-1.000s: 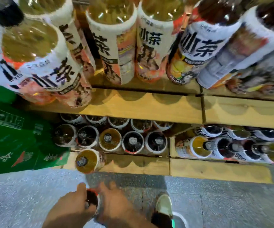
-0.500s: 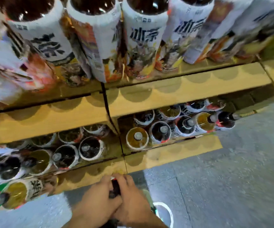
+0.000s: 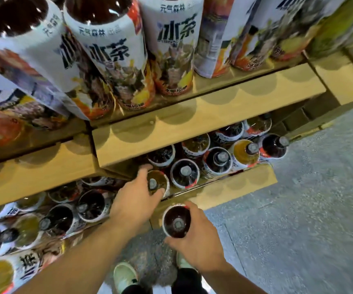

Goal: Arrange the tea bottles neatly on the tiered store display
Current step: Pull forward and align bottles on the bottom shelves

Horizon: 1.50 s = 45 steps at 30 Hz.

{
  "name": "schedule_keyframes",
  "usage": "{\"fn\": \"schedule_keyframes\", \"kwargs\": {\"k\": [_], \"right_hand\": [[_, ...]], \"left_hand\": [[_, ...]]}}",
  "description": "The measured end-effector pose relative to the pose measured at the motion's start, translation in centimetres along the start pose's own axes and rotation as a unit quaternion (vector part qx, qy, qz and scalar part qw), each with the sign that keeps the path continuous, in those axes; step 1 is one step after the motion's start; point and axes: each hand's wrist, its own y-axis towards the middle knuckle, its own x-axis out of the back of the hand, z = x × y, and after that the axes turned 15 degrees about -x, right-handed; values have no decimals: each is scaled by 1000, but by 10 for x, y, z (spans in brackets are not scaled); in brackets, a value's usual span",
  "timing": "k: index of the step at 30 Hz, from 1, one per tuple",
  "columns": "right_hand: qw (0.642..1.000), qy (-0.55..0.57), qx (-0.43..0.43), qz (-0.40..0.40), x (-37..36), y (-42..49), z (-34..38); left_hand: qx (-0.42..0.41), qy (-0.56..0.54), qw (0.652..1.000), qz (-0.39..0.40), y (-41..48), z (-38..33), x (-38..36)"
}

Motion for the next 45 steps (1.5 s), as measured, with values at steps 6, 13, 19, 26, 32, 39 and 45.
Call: {"fn": "schedule_keyframes", "kwargs": {"k": [6, 13, 19, 26, 32, 39, 45], "right_hand": [[1000, 0, 20, -7, 2, 14, 6], [1000, 8, 13, -12, -17, 14, 26], [1000, 5, 9, -28, -25, 16, 36], [999, 12, -4, -52, -16, 23, 46], [997, 19, 0, -69, -26, 30, 73], [993, 4, -26, -114, -50, 50, 97], [984, 17, -24, -177, -60, 53, 100]], "left_hand": [[13, 17, 1000, 20, 8, 1, 1], [-7, 65, 997, 38, -8, 26, -3], [-3, 76, 994, 78, -9, 40, 9], [12, 47, 993, 105, -72, 57, -4], [34, -34, 993, 105, -118, 74, -2], [105, -87, 976, 169, -161, 99, 4], [116, -73, 974, 180, -173, 121, 11]]}}
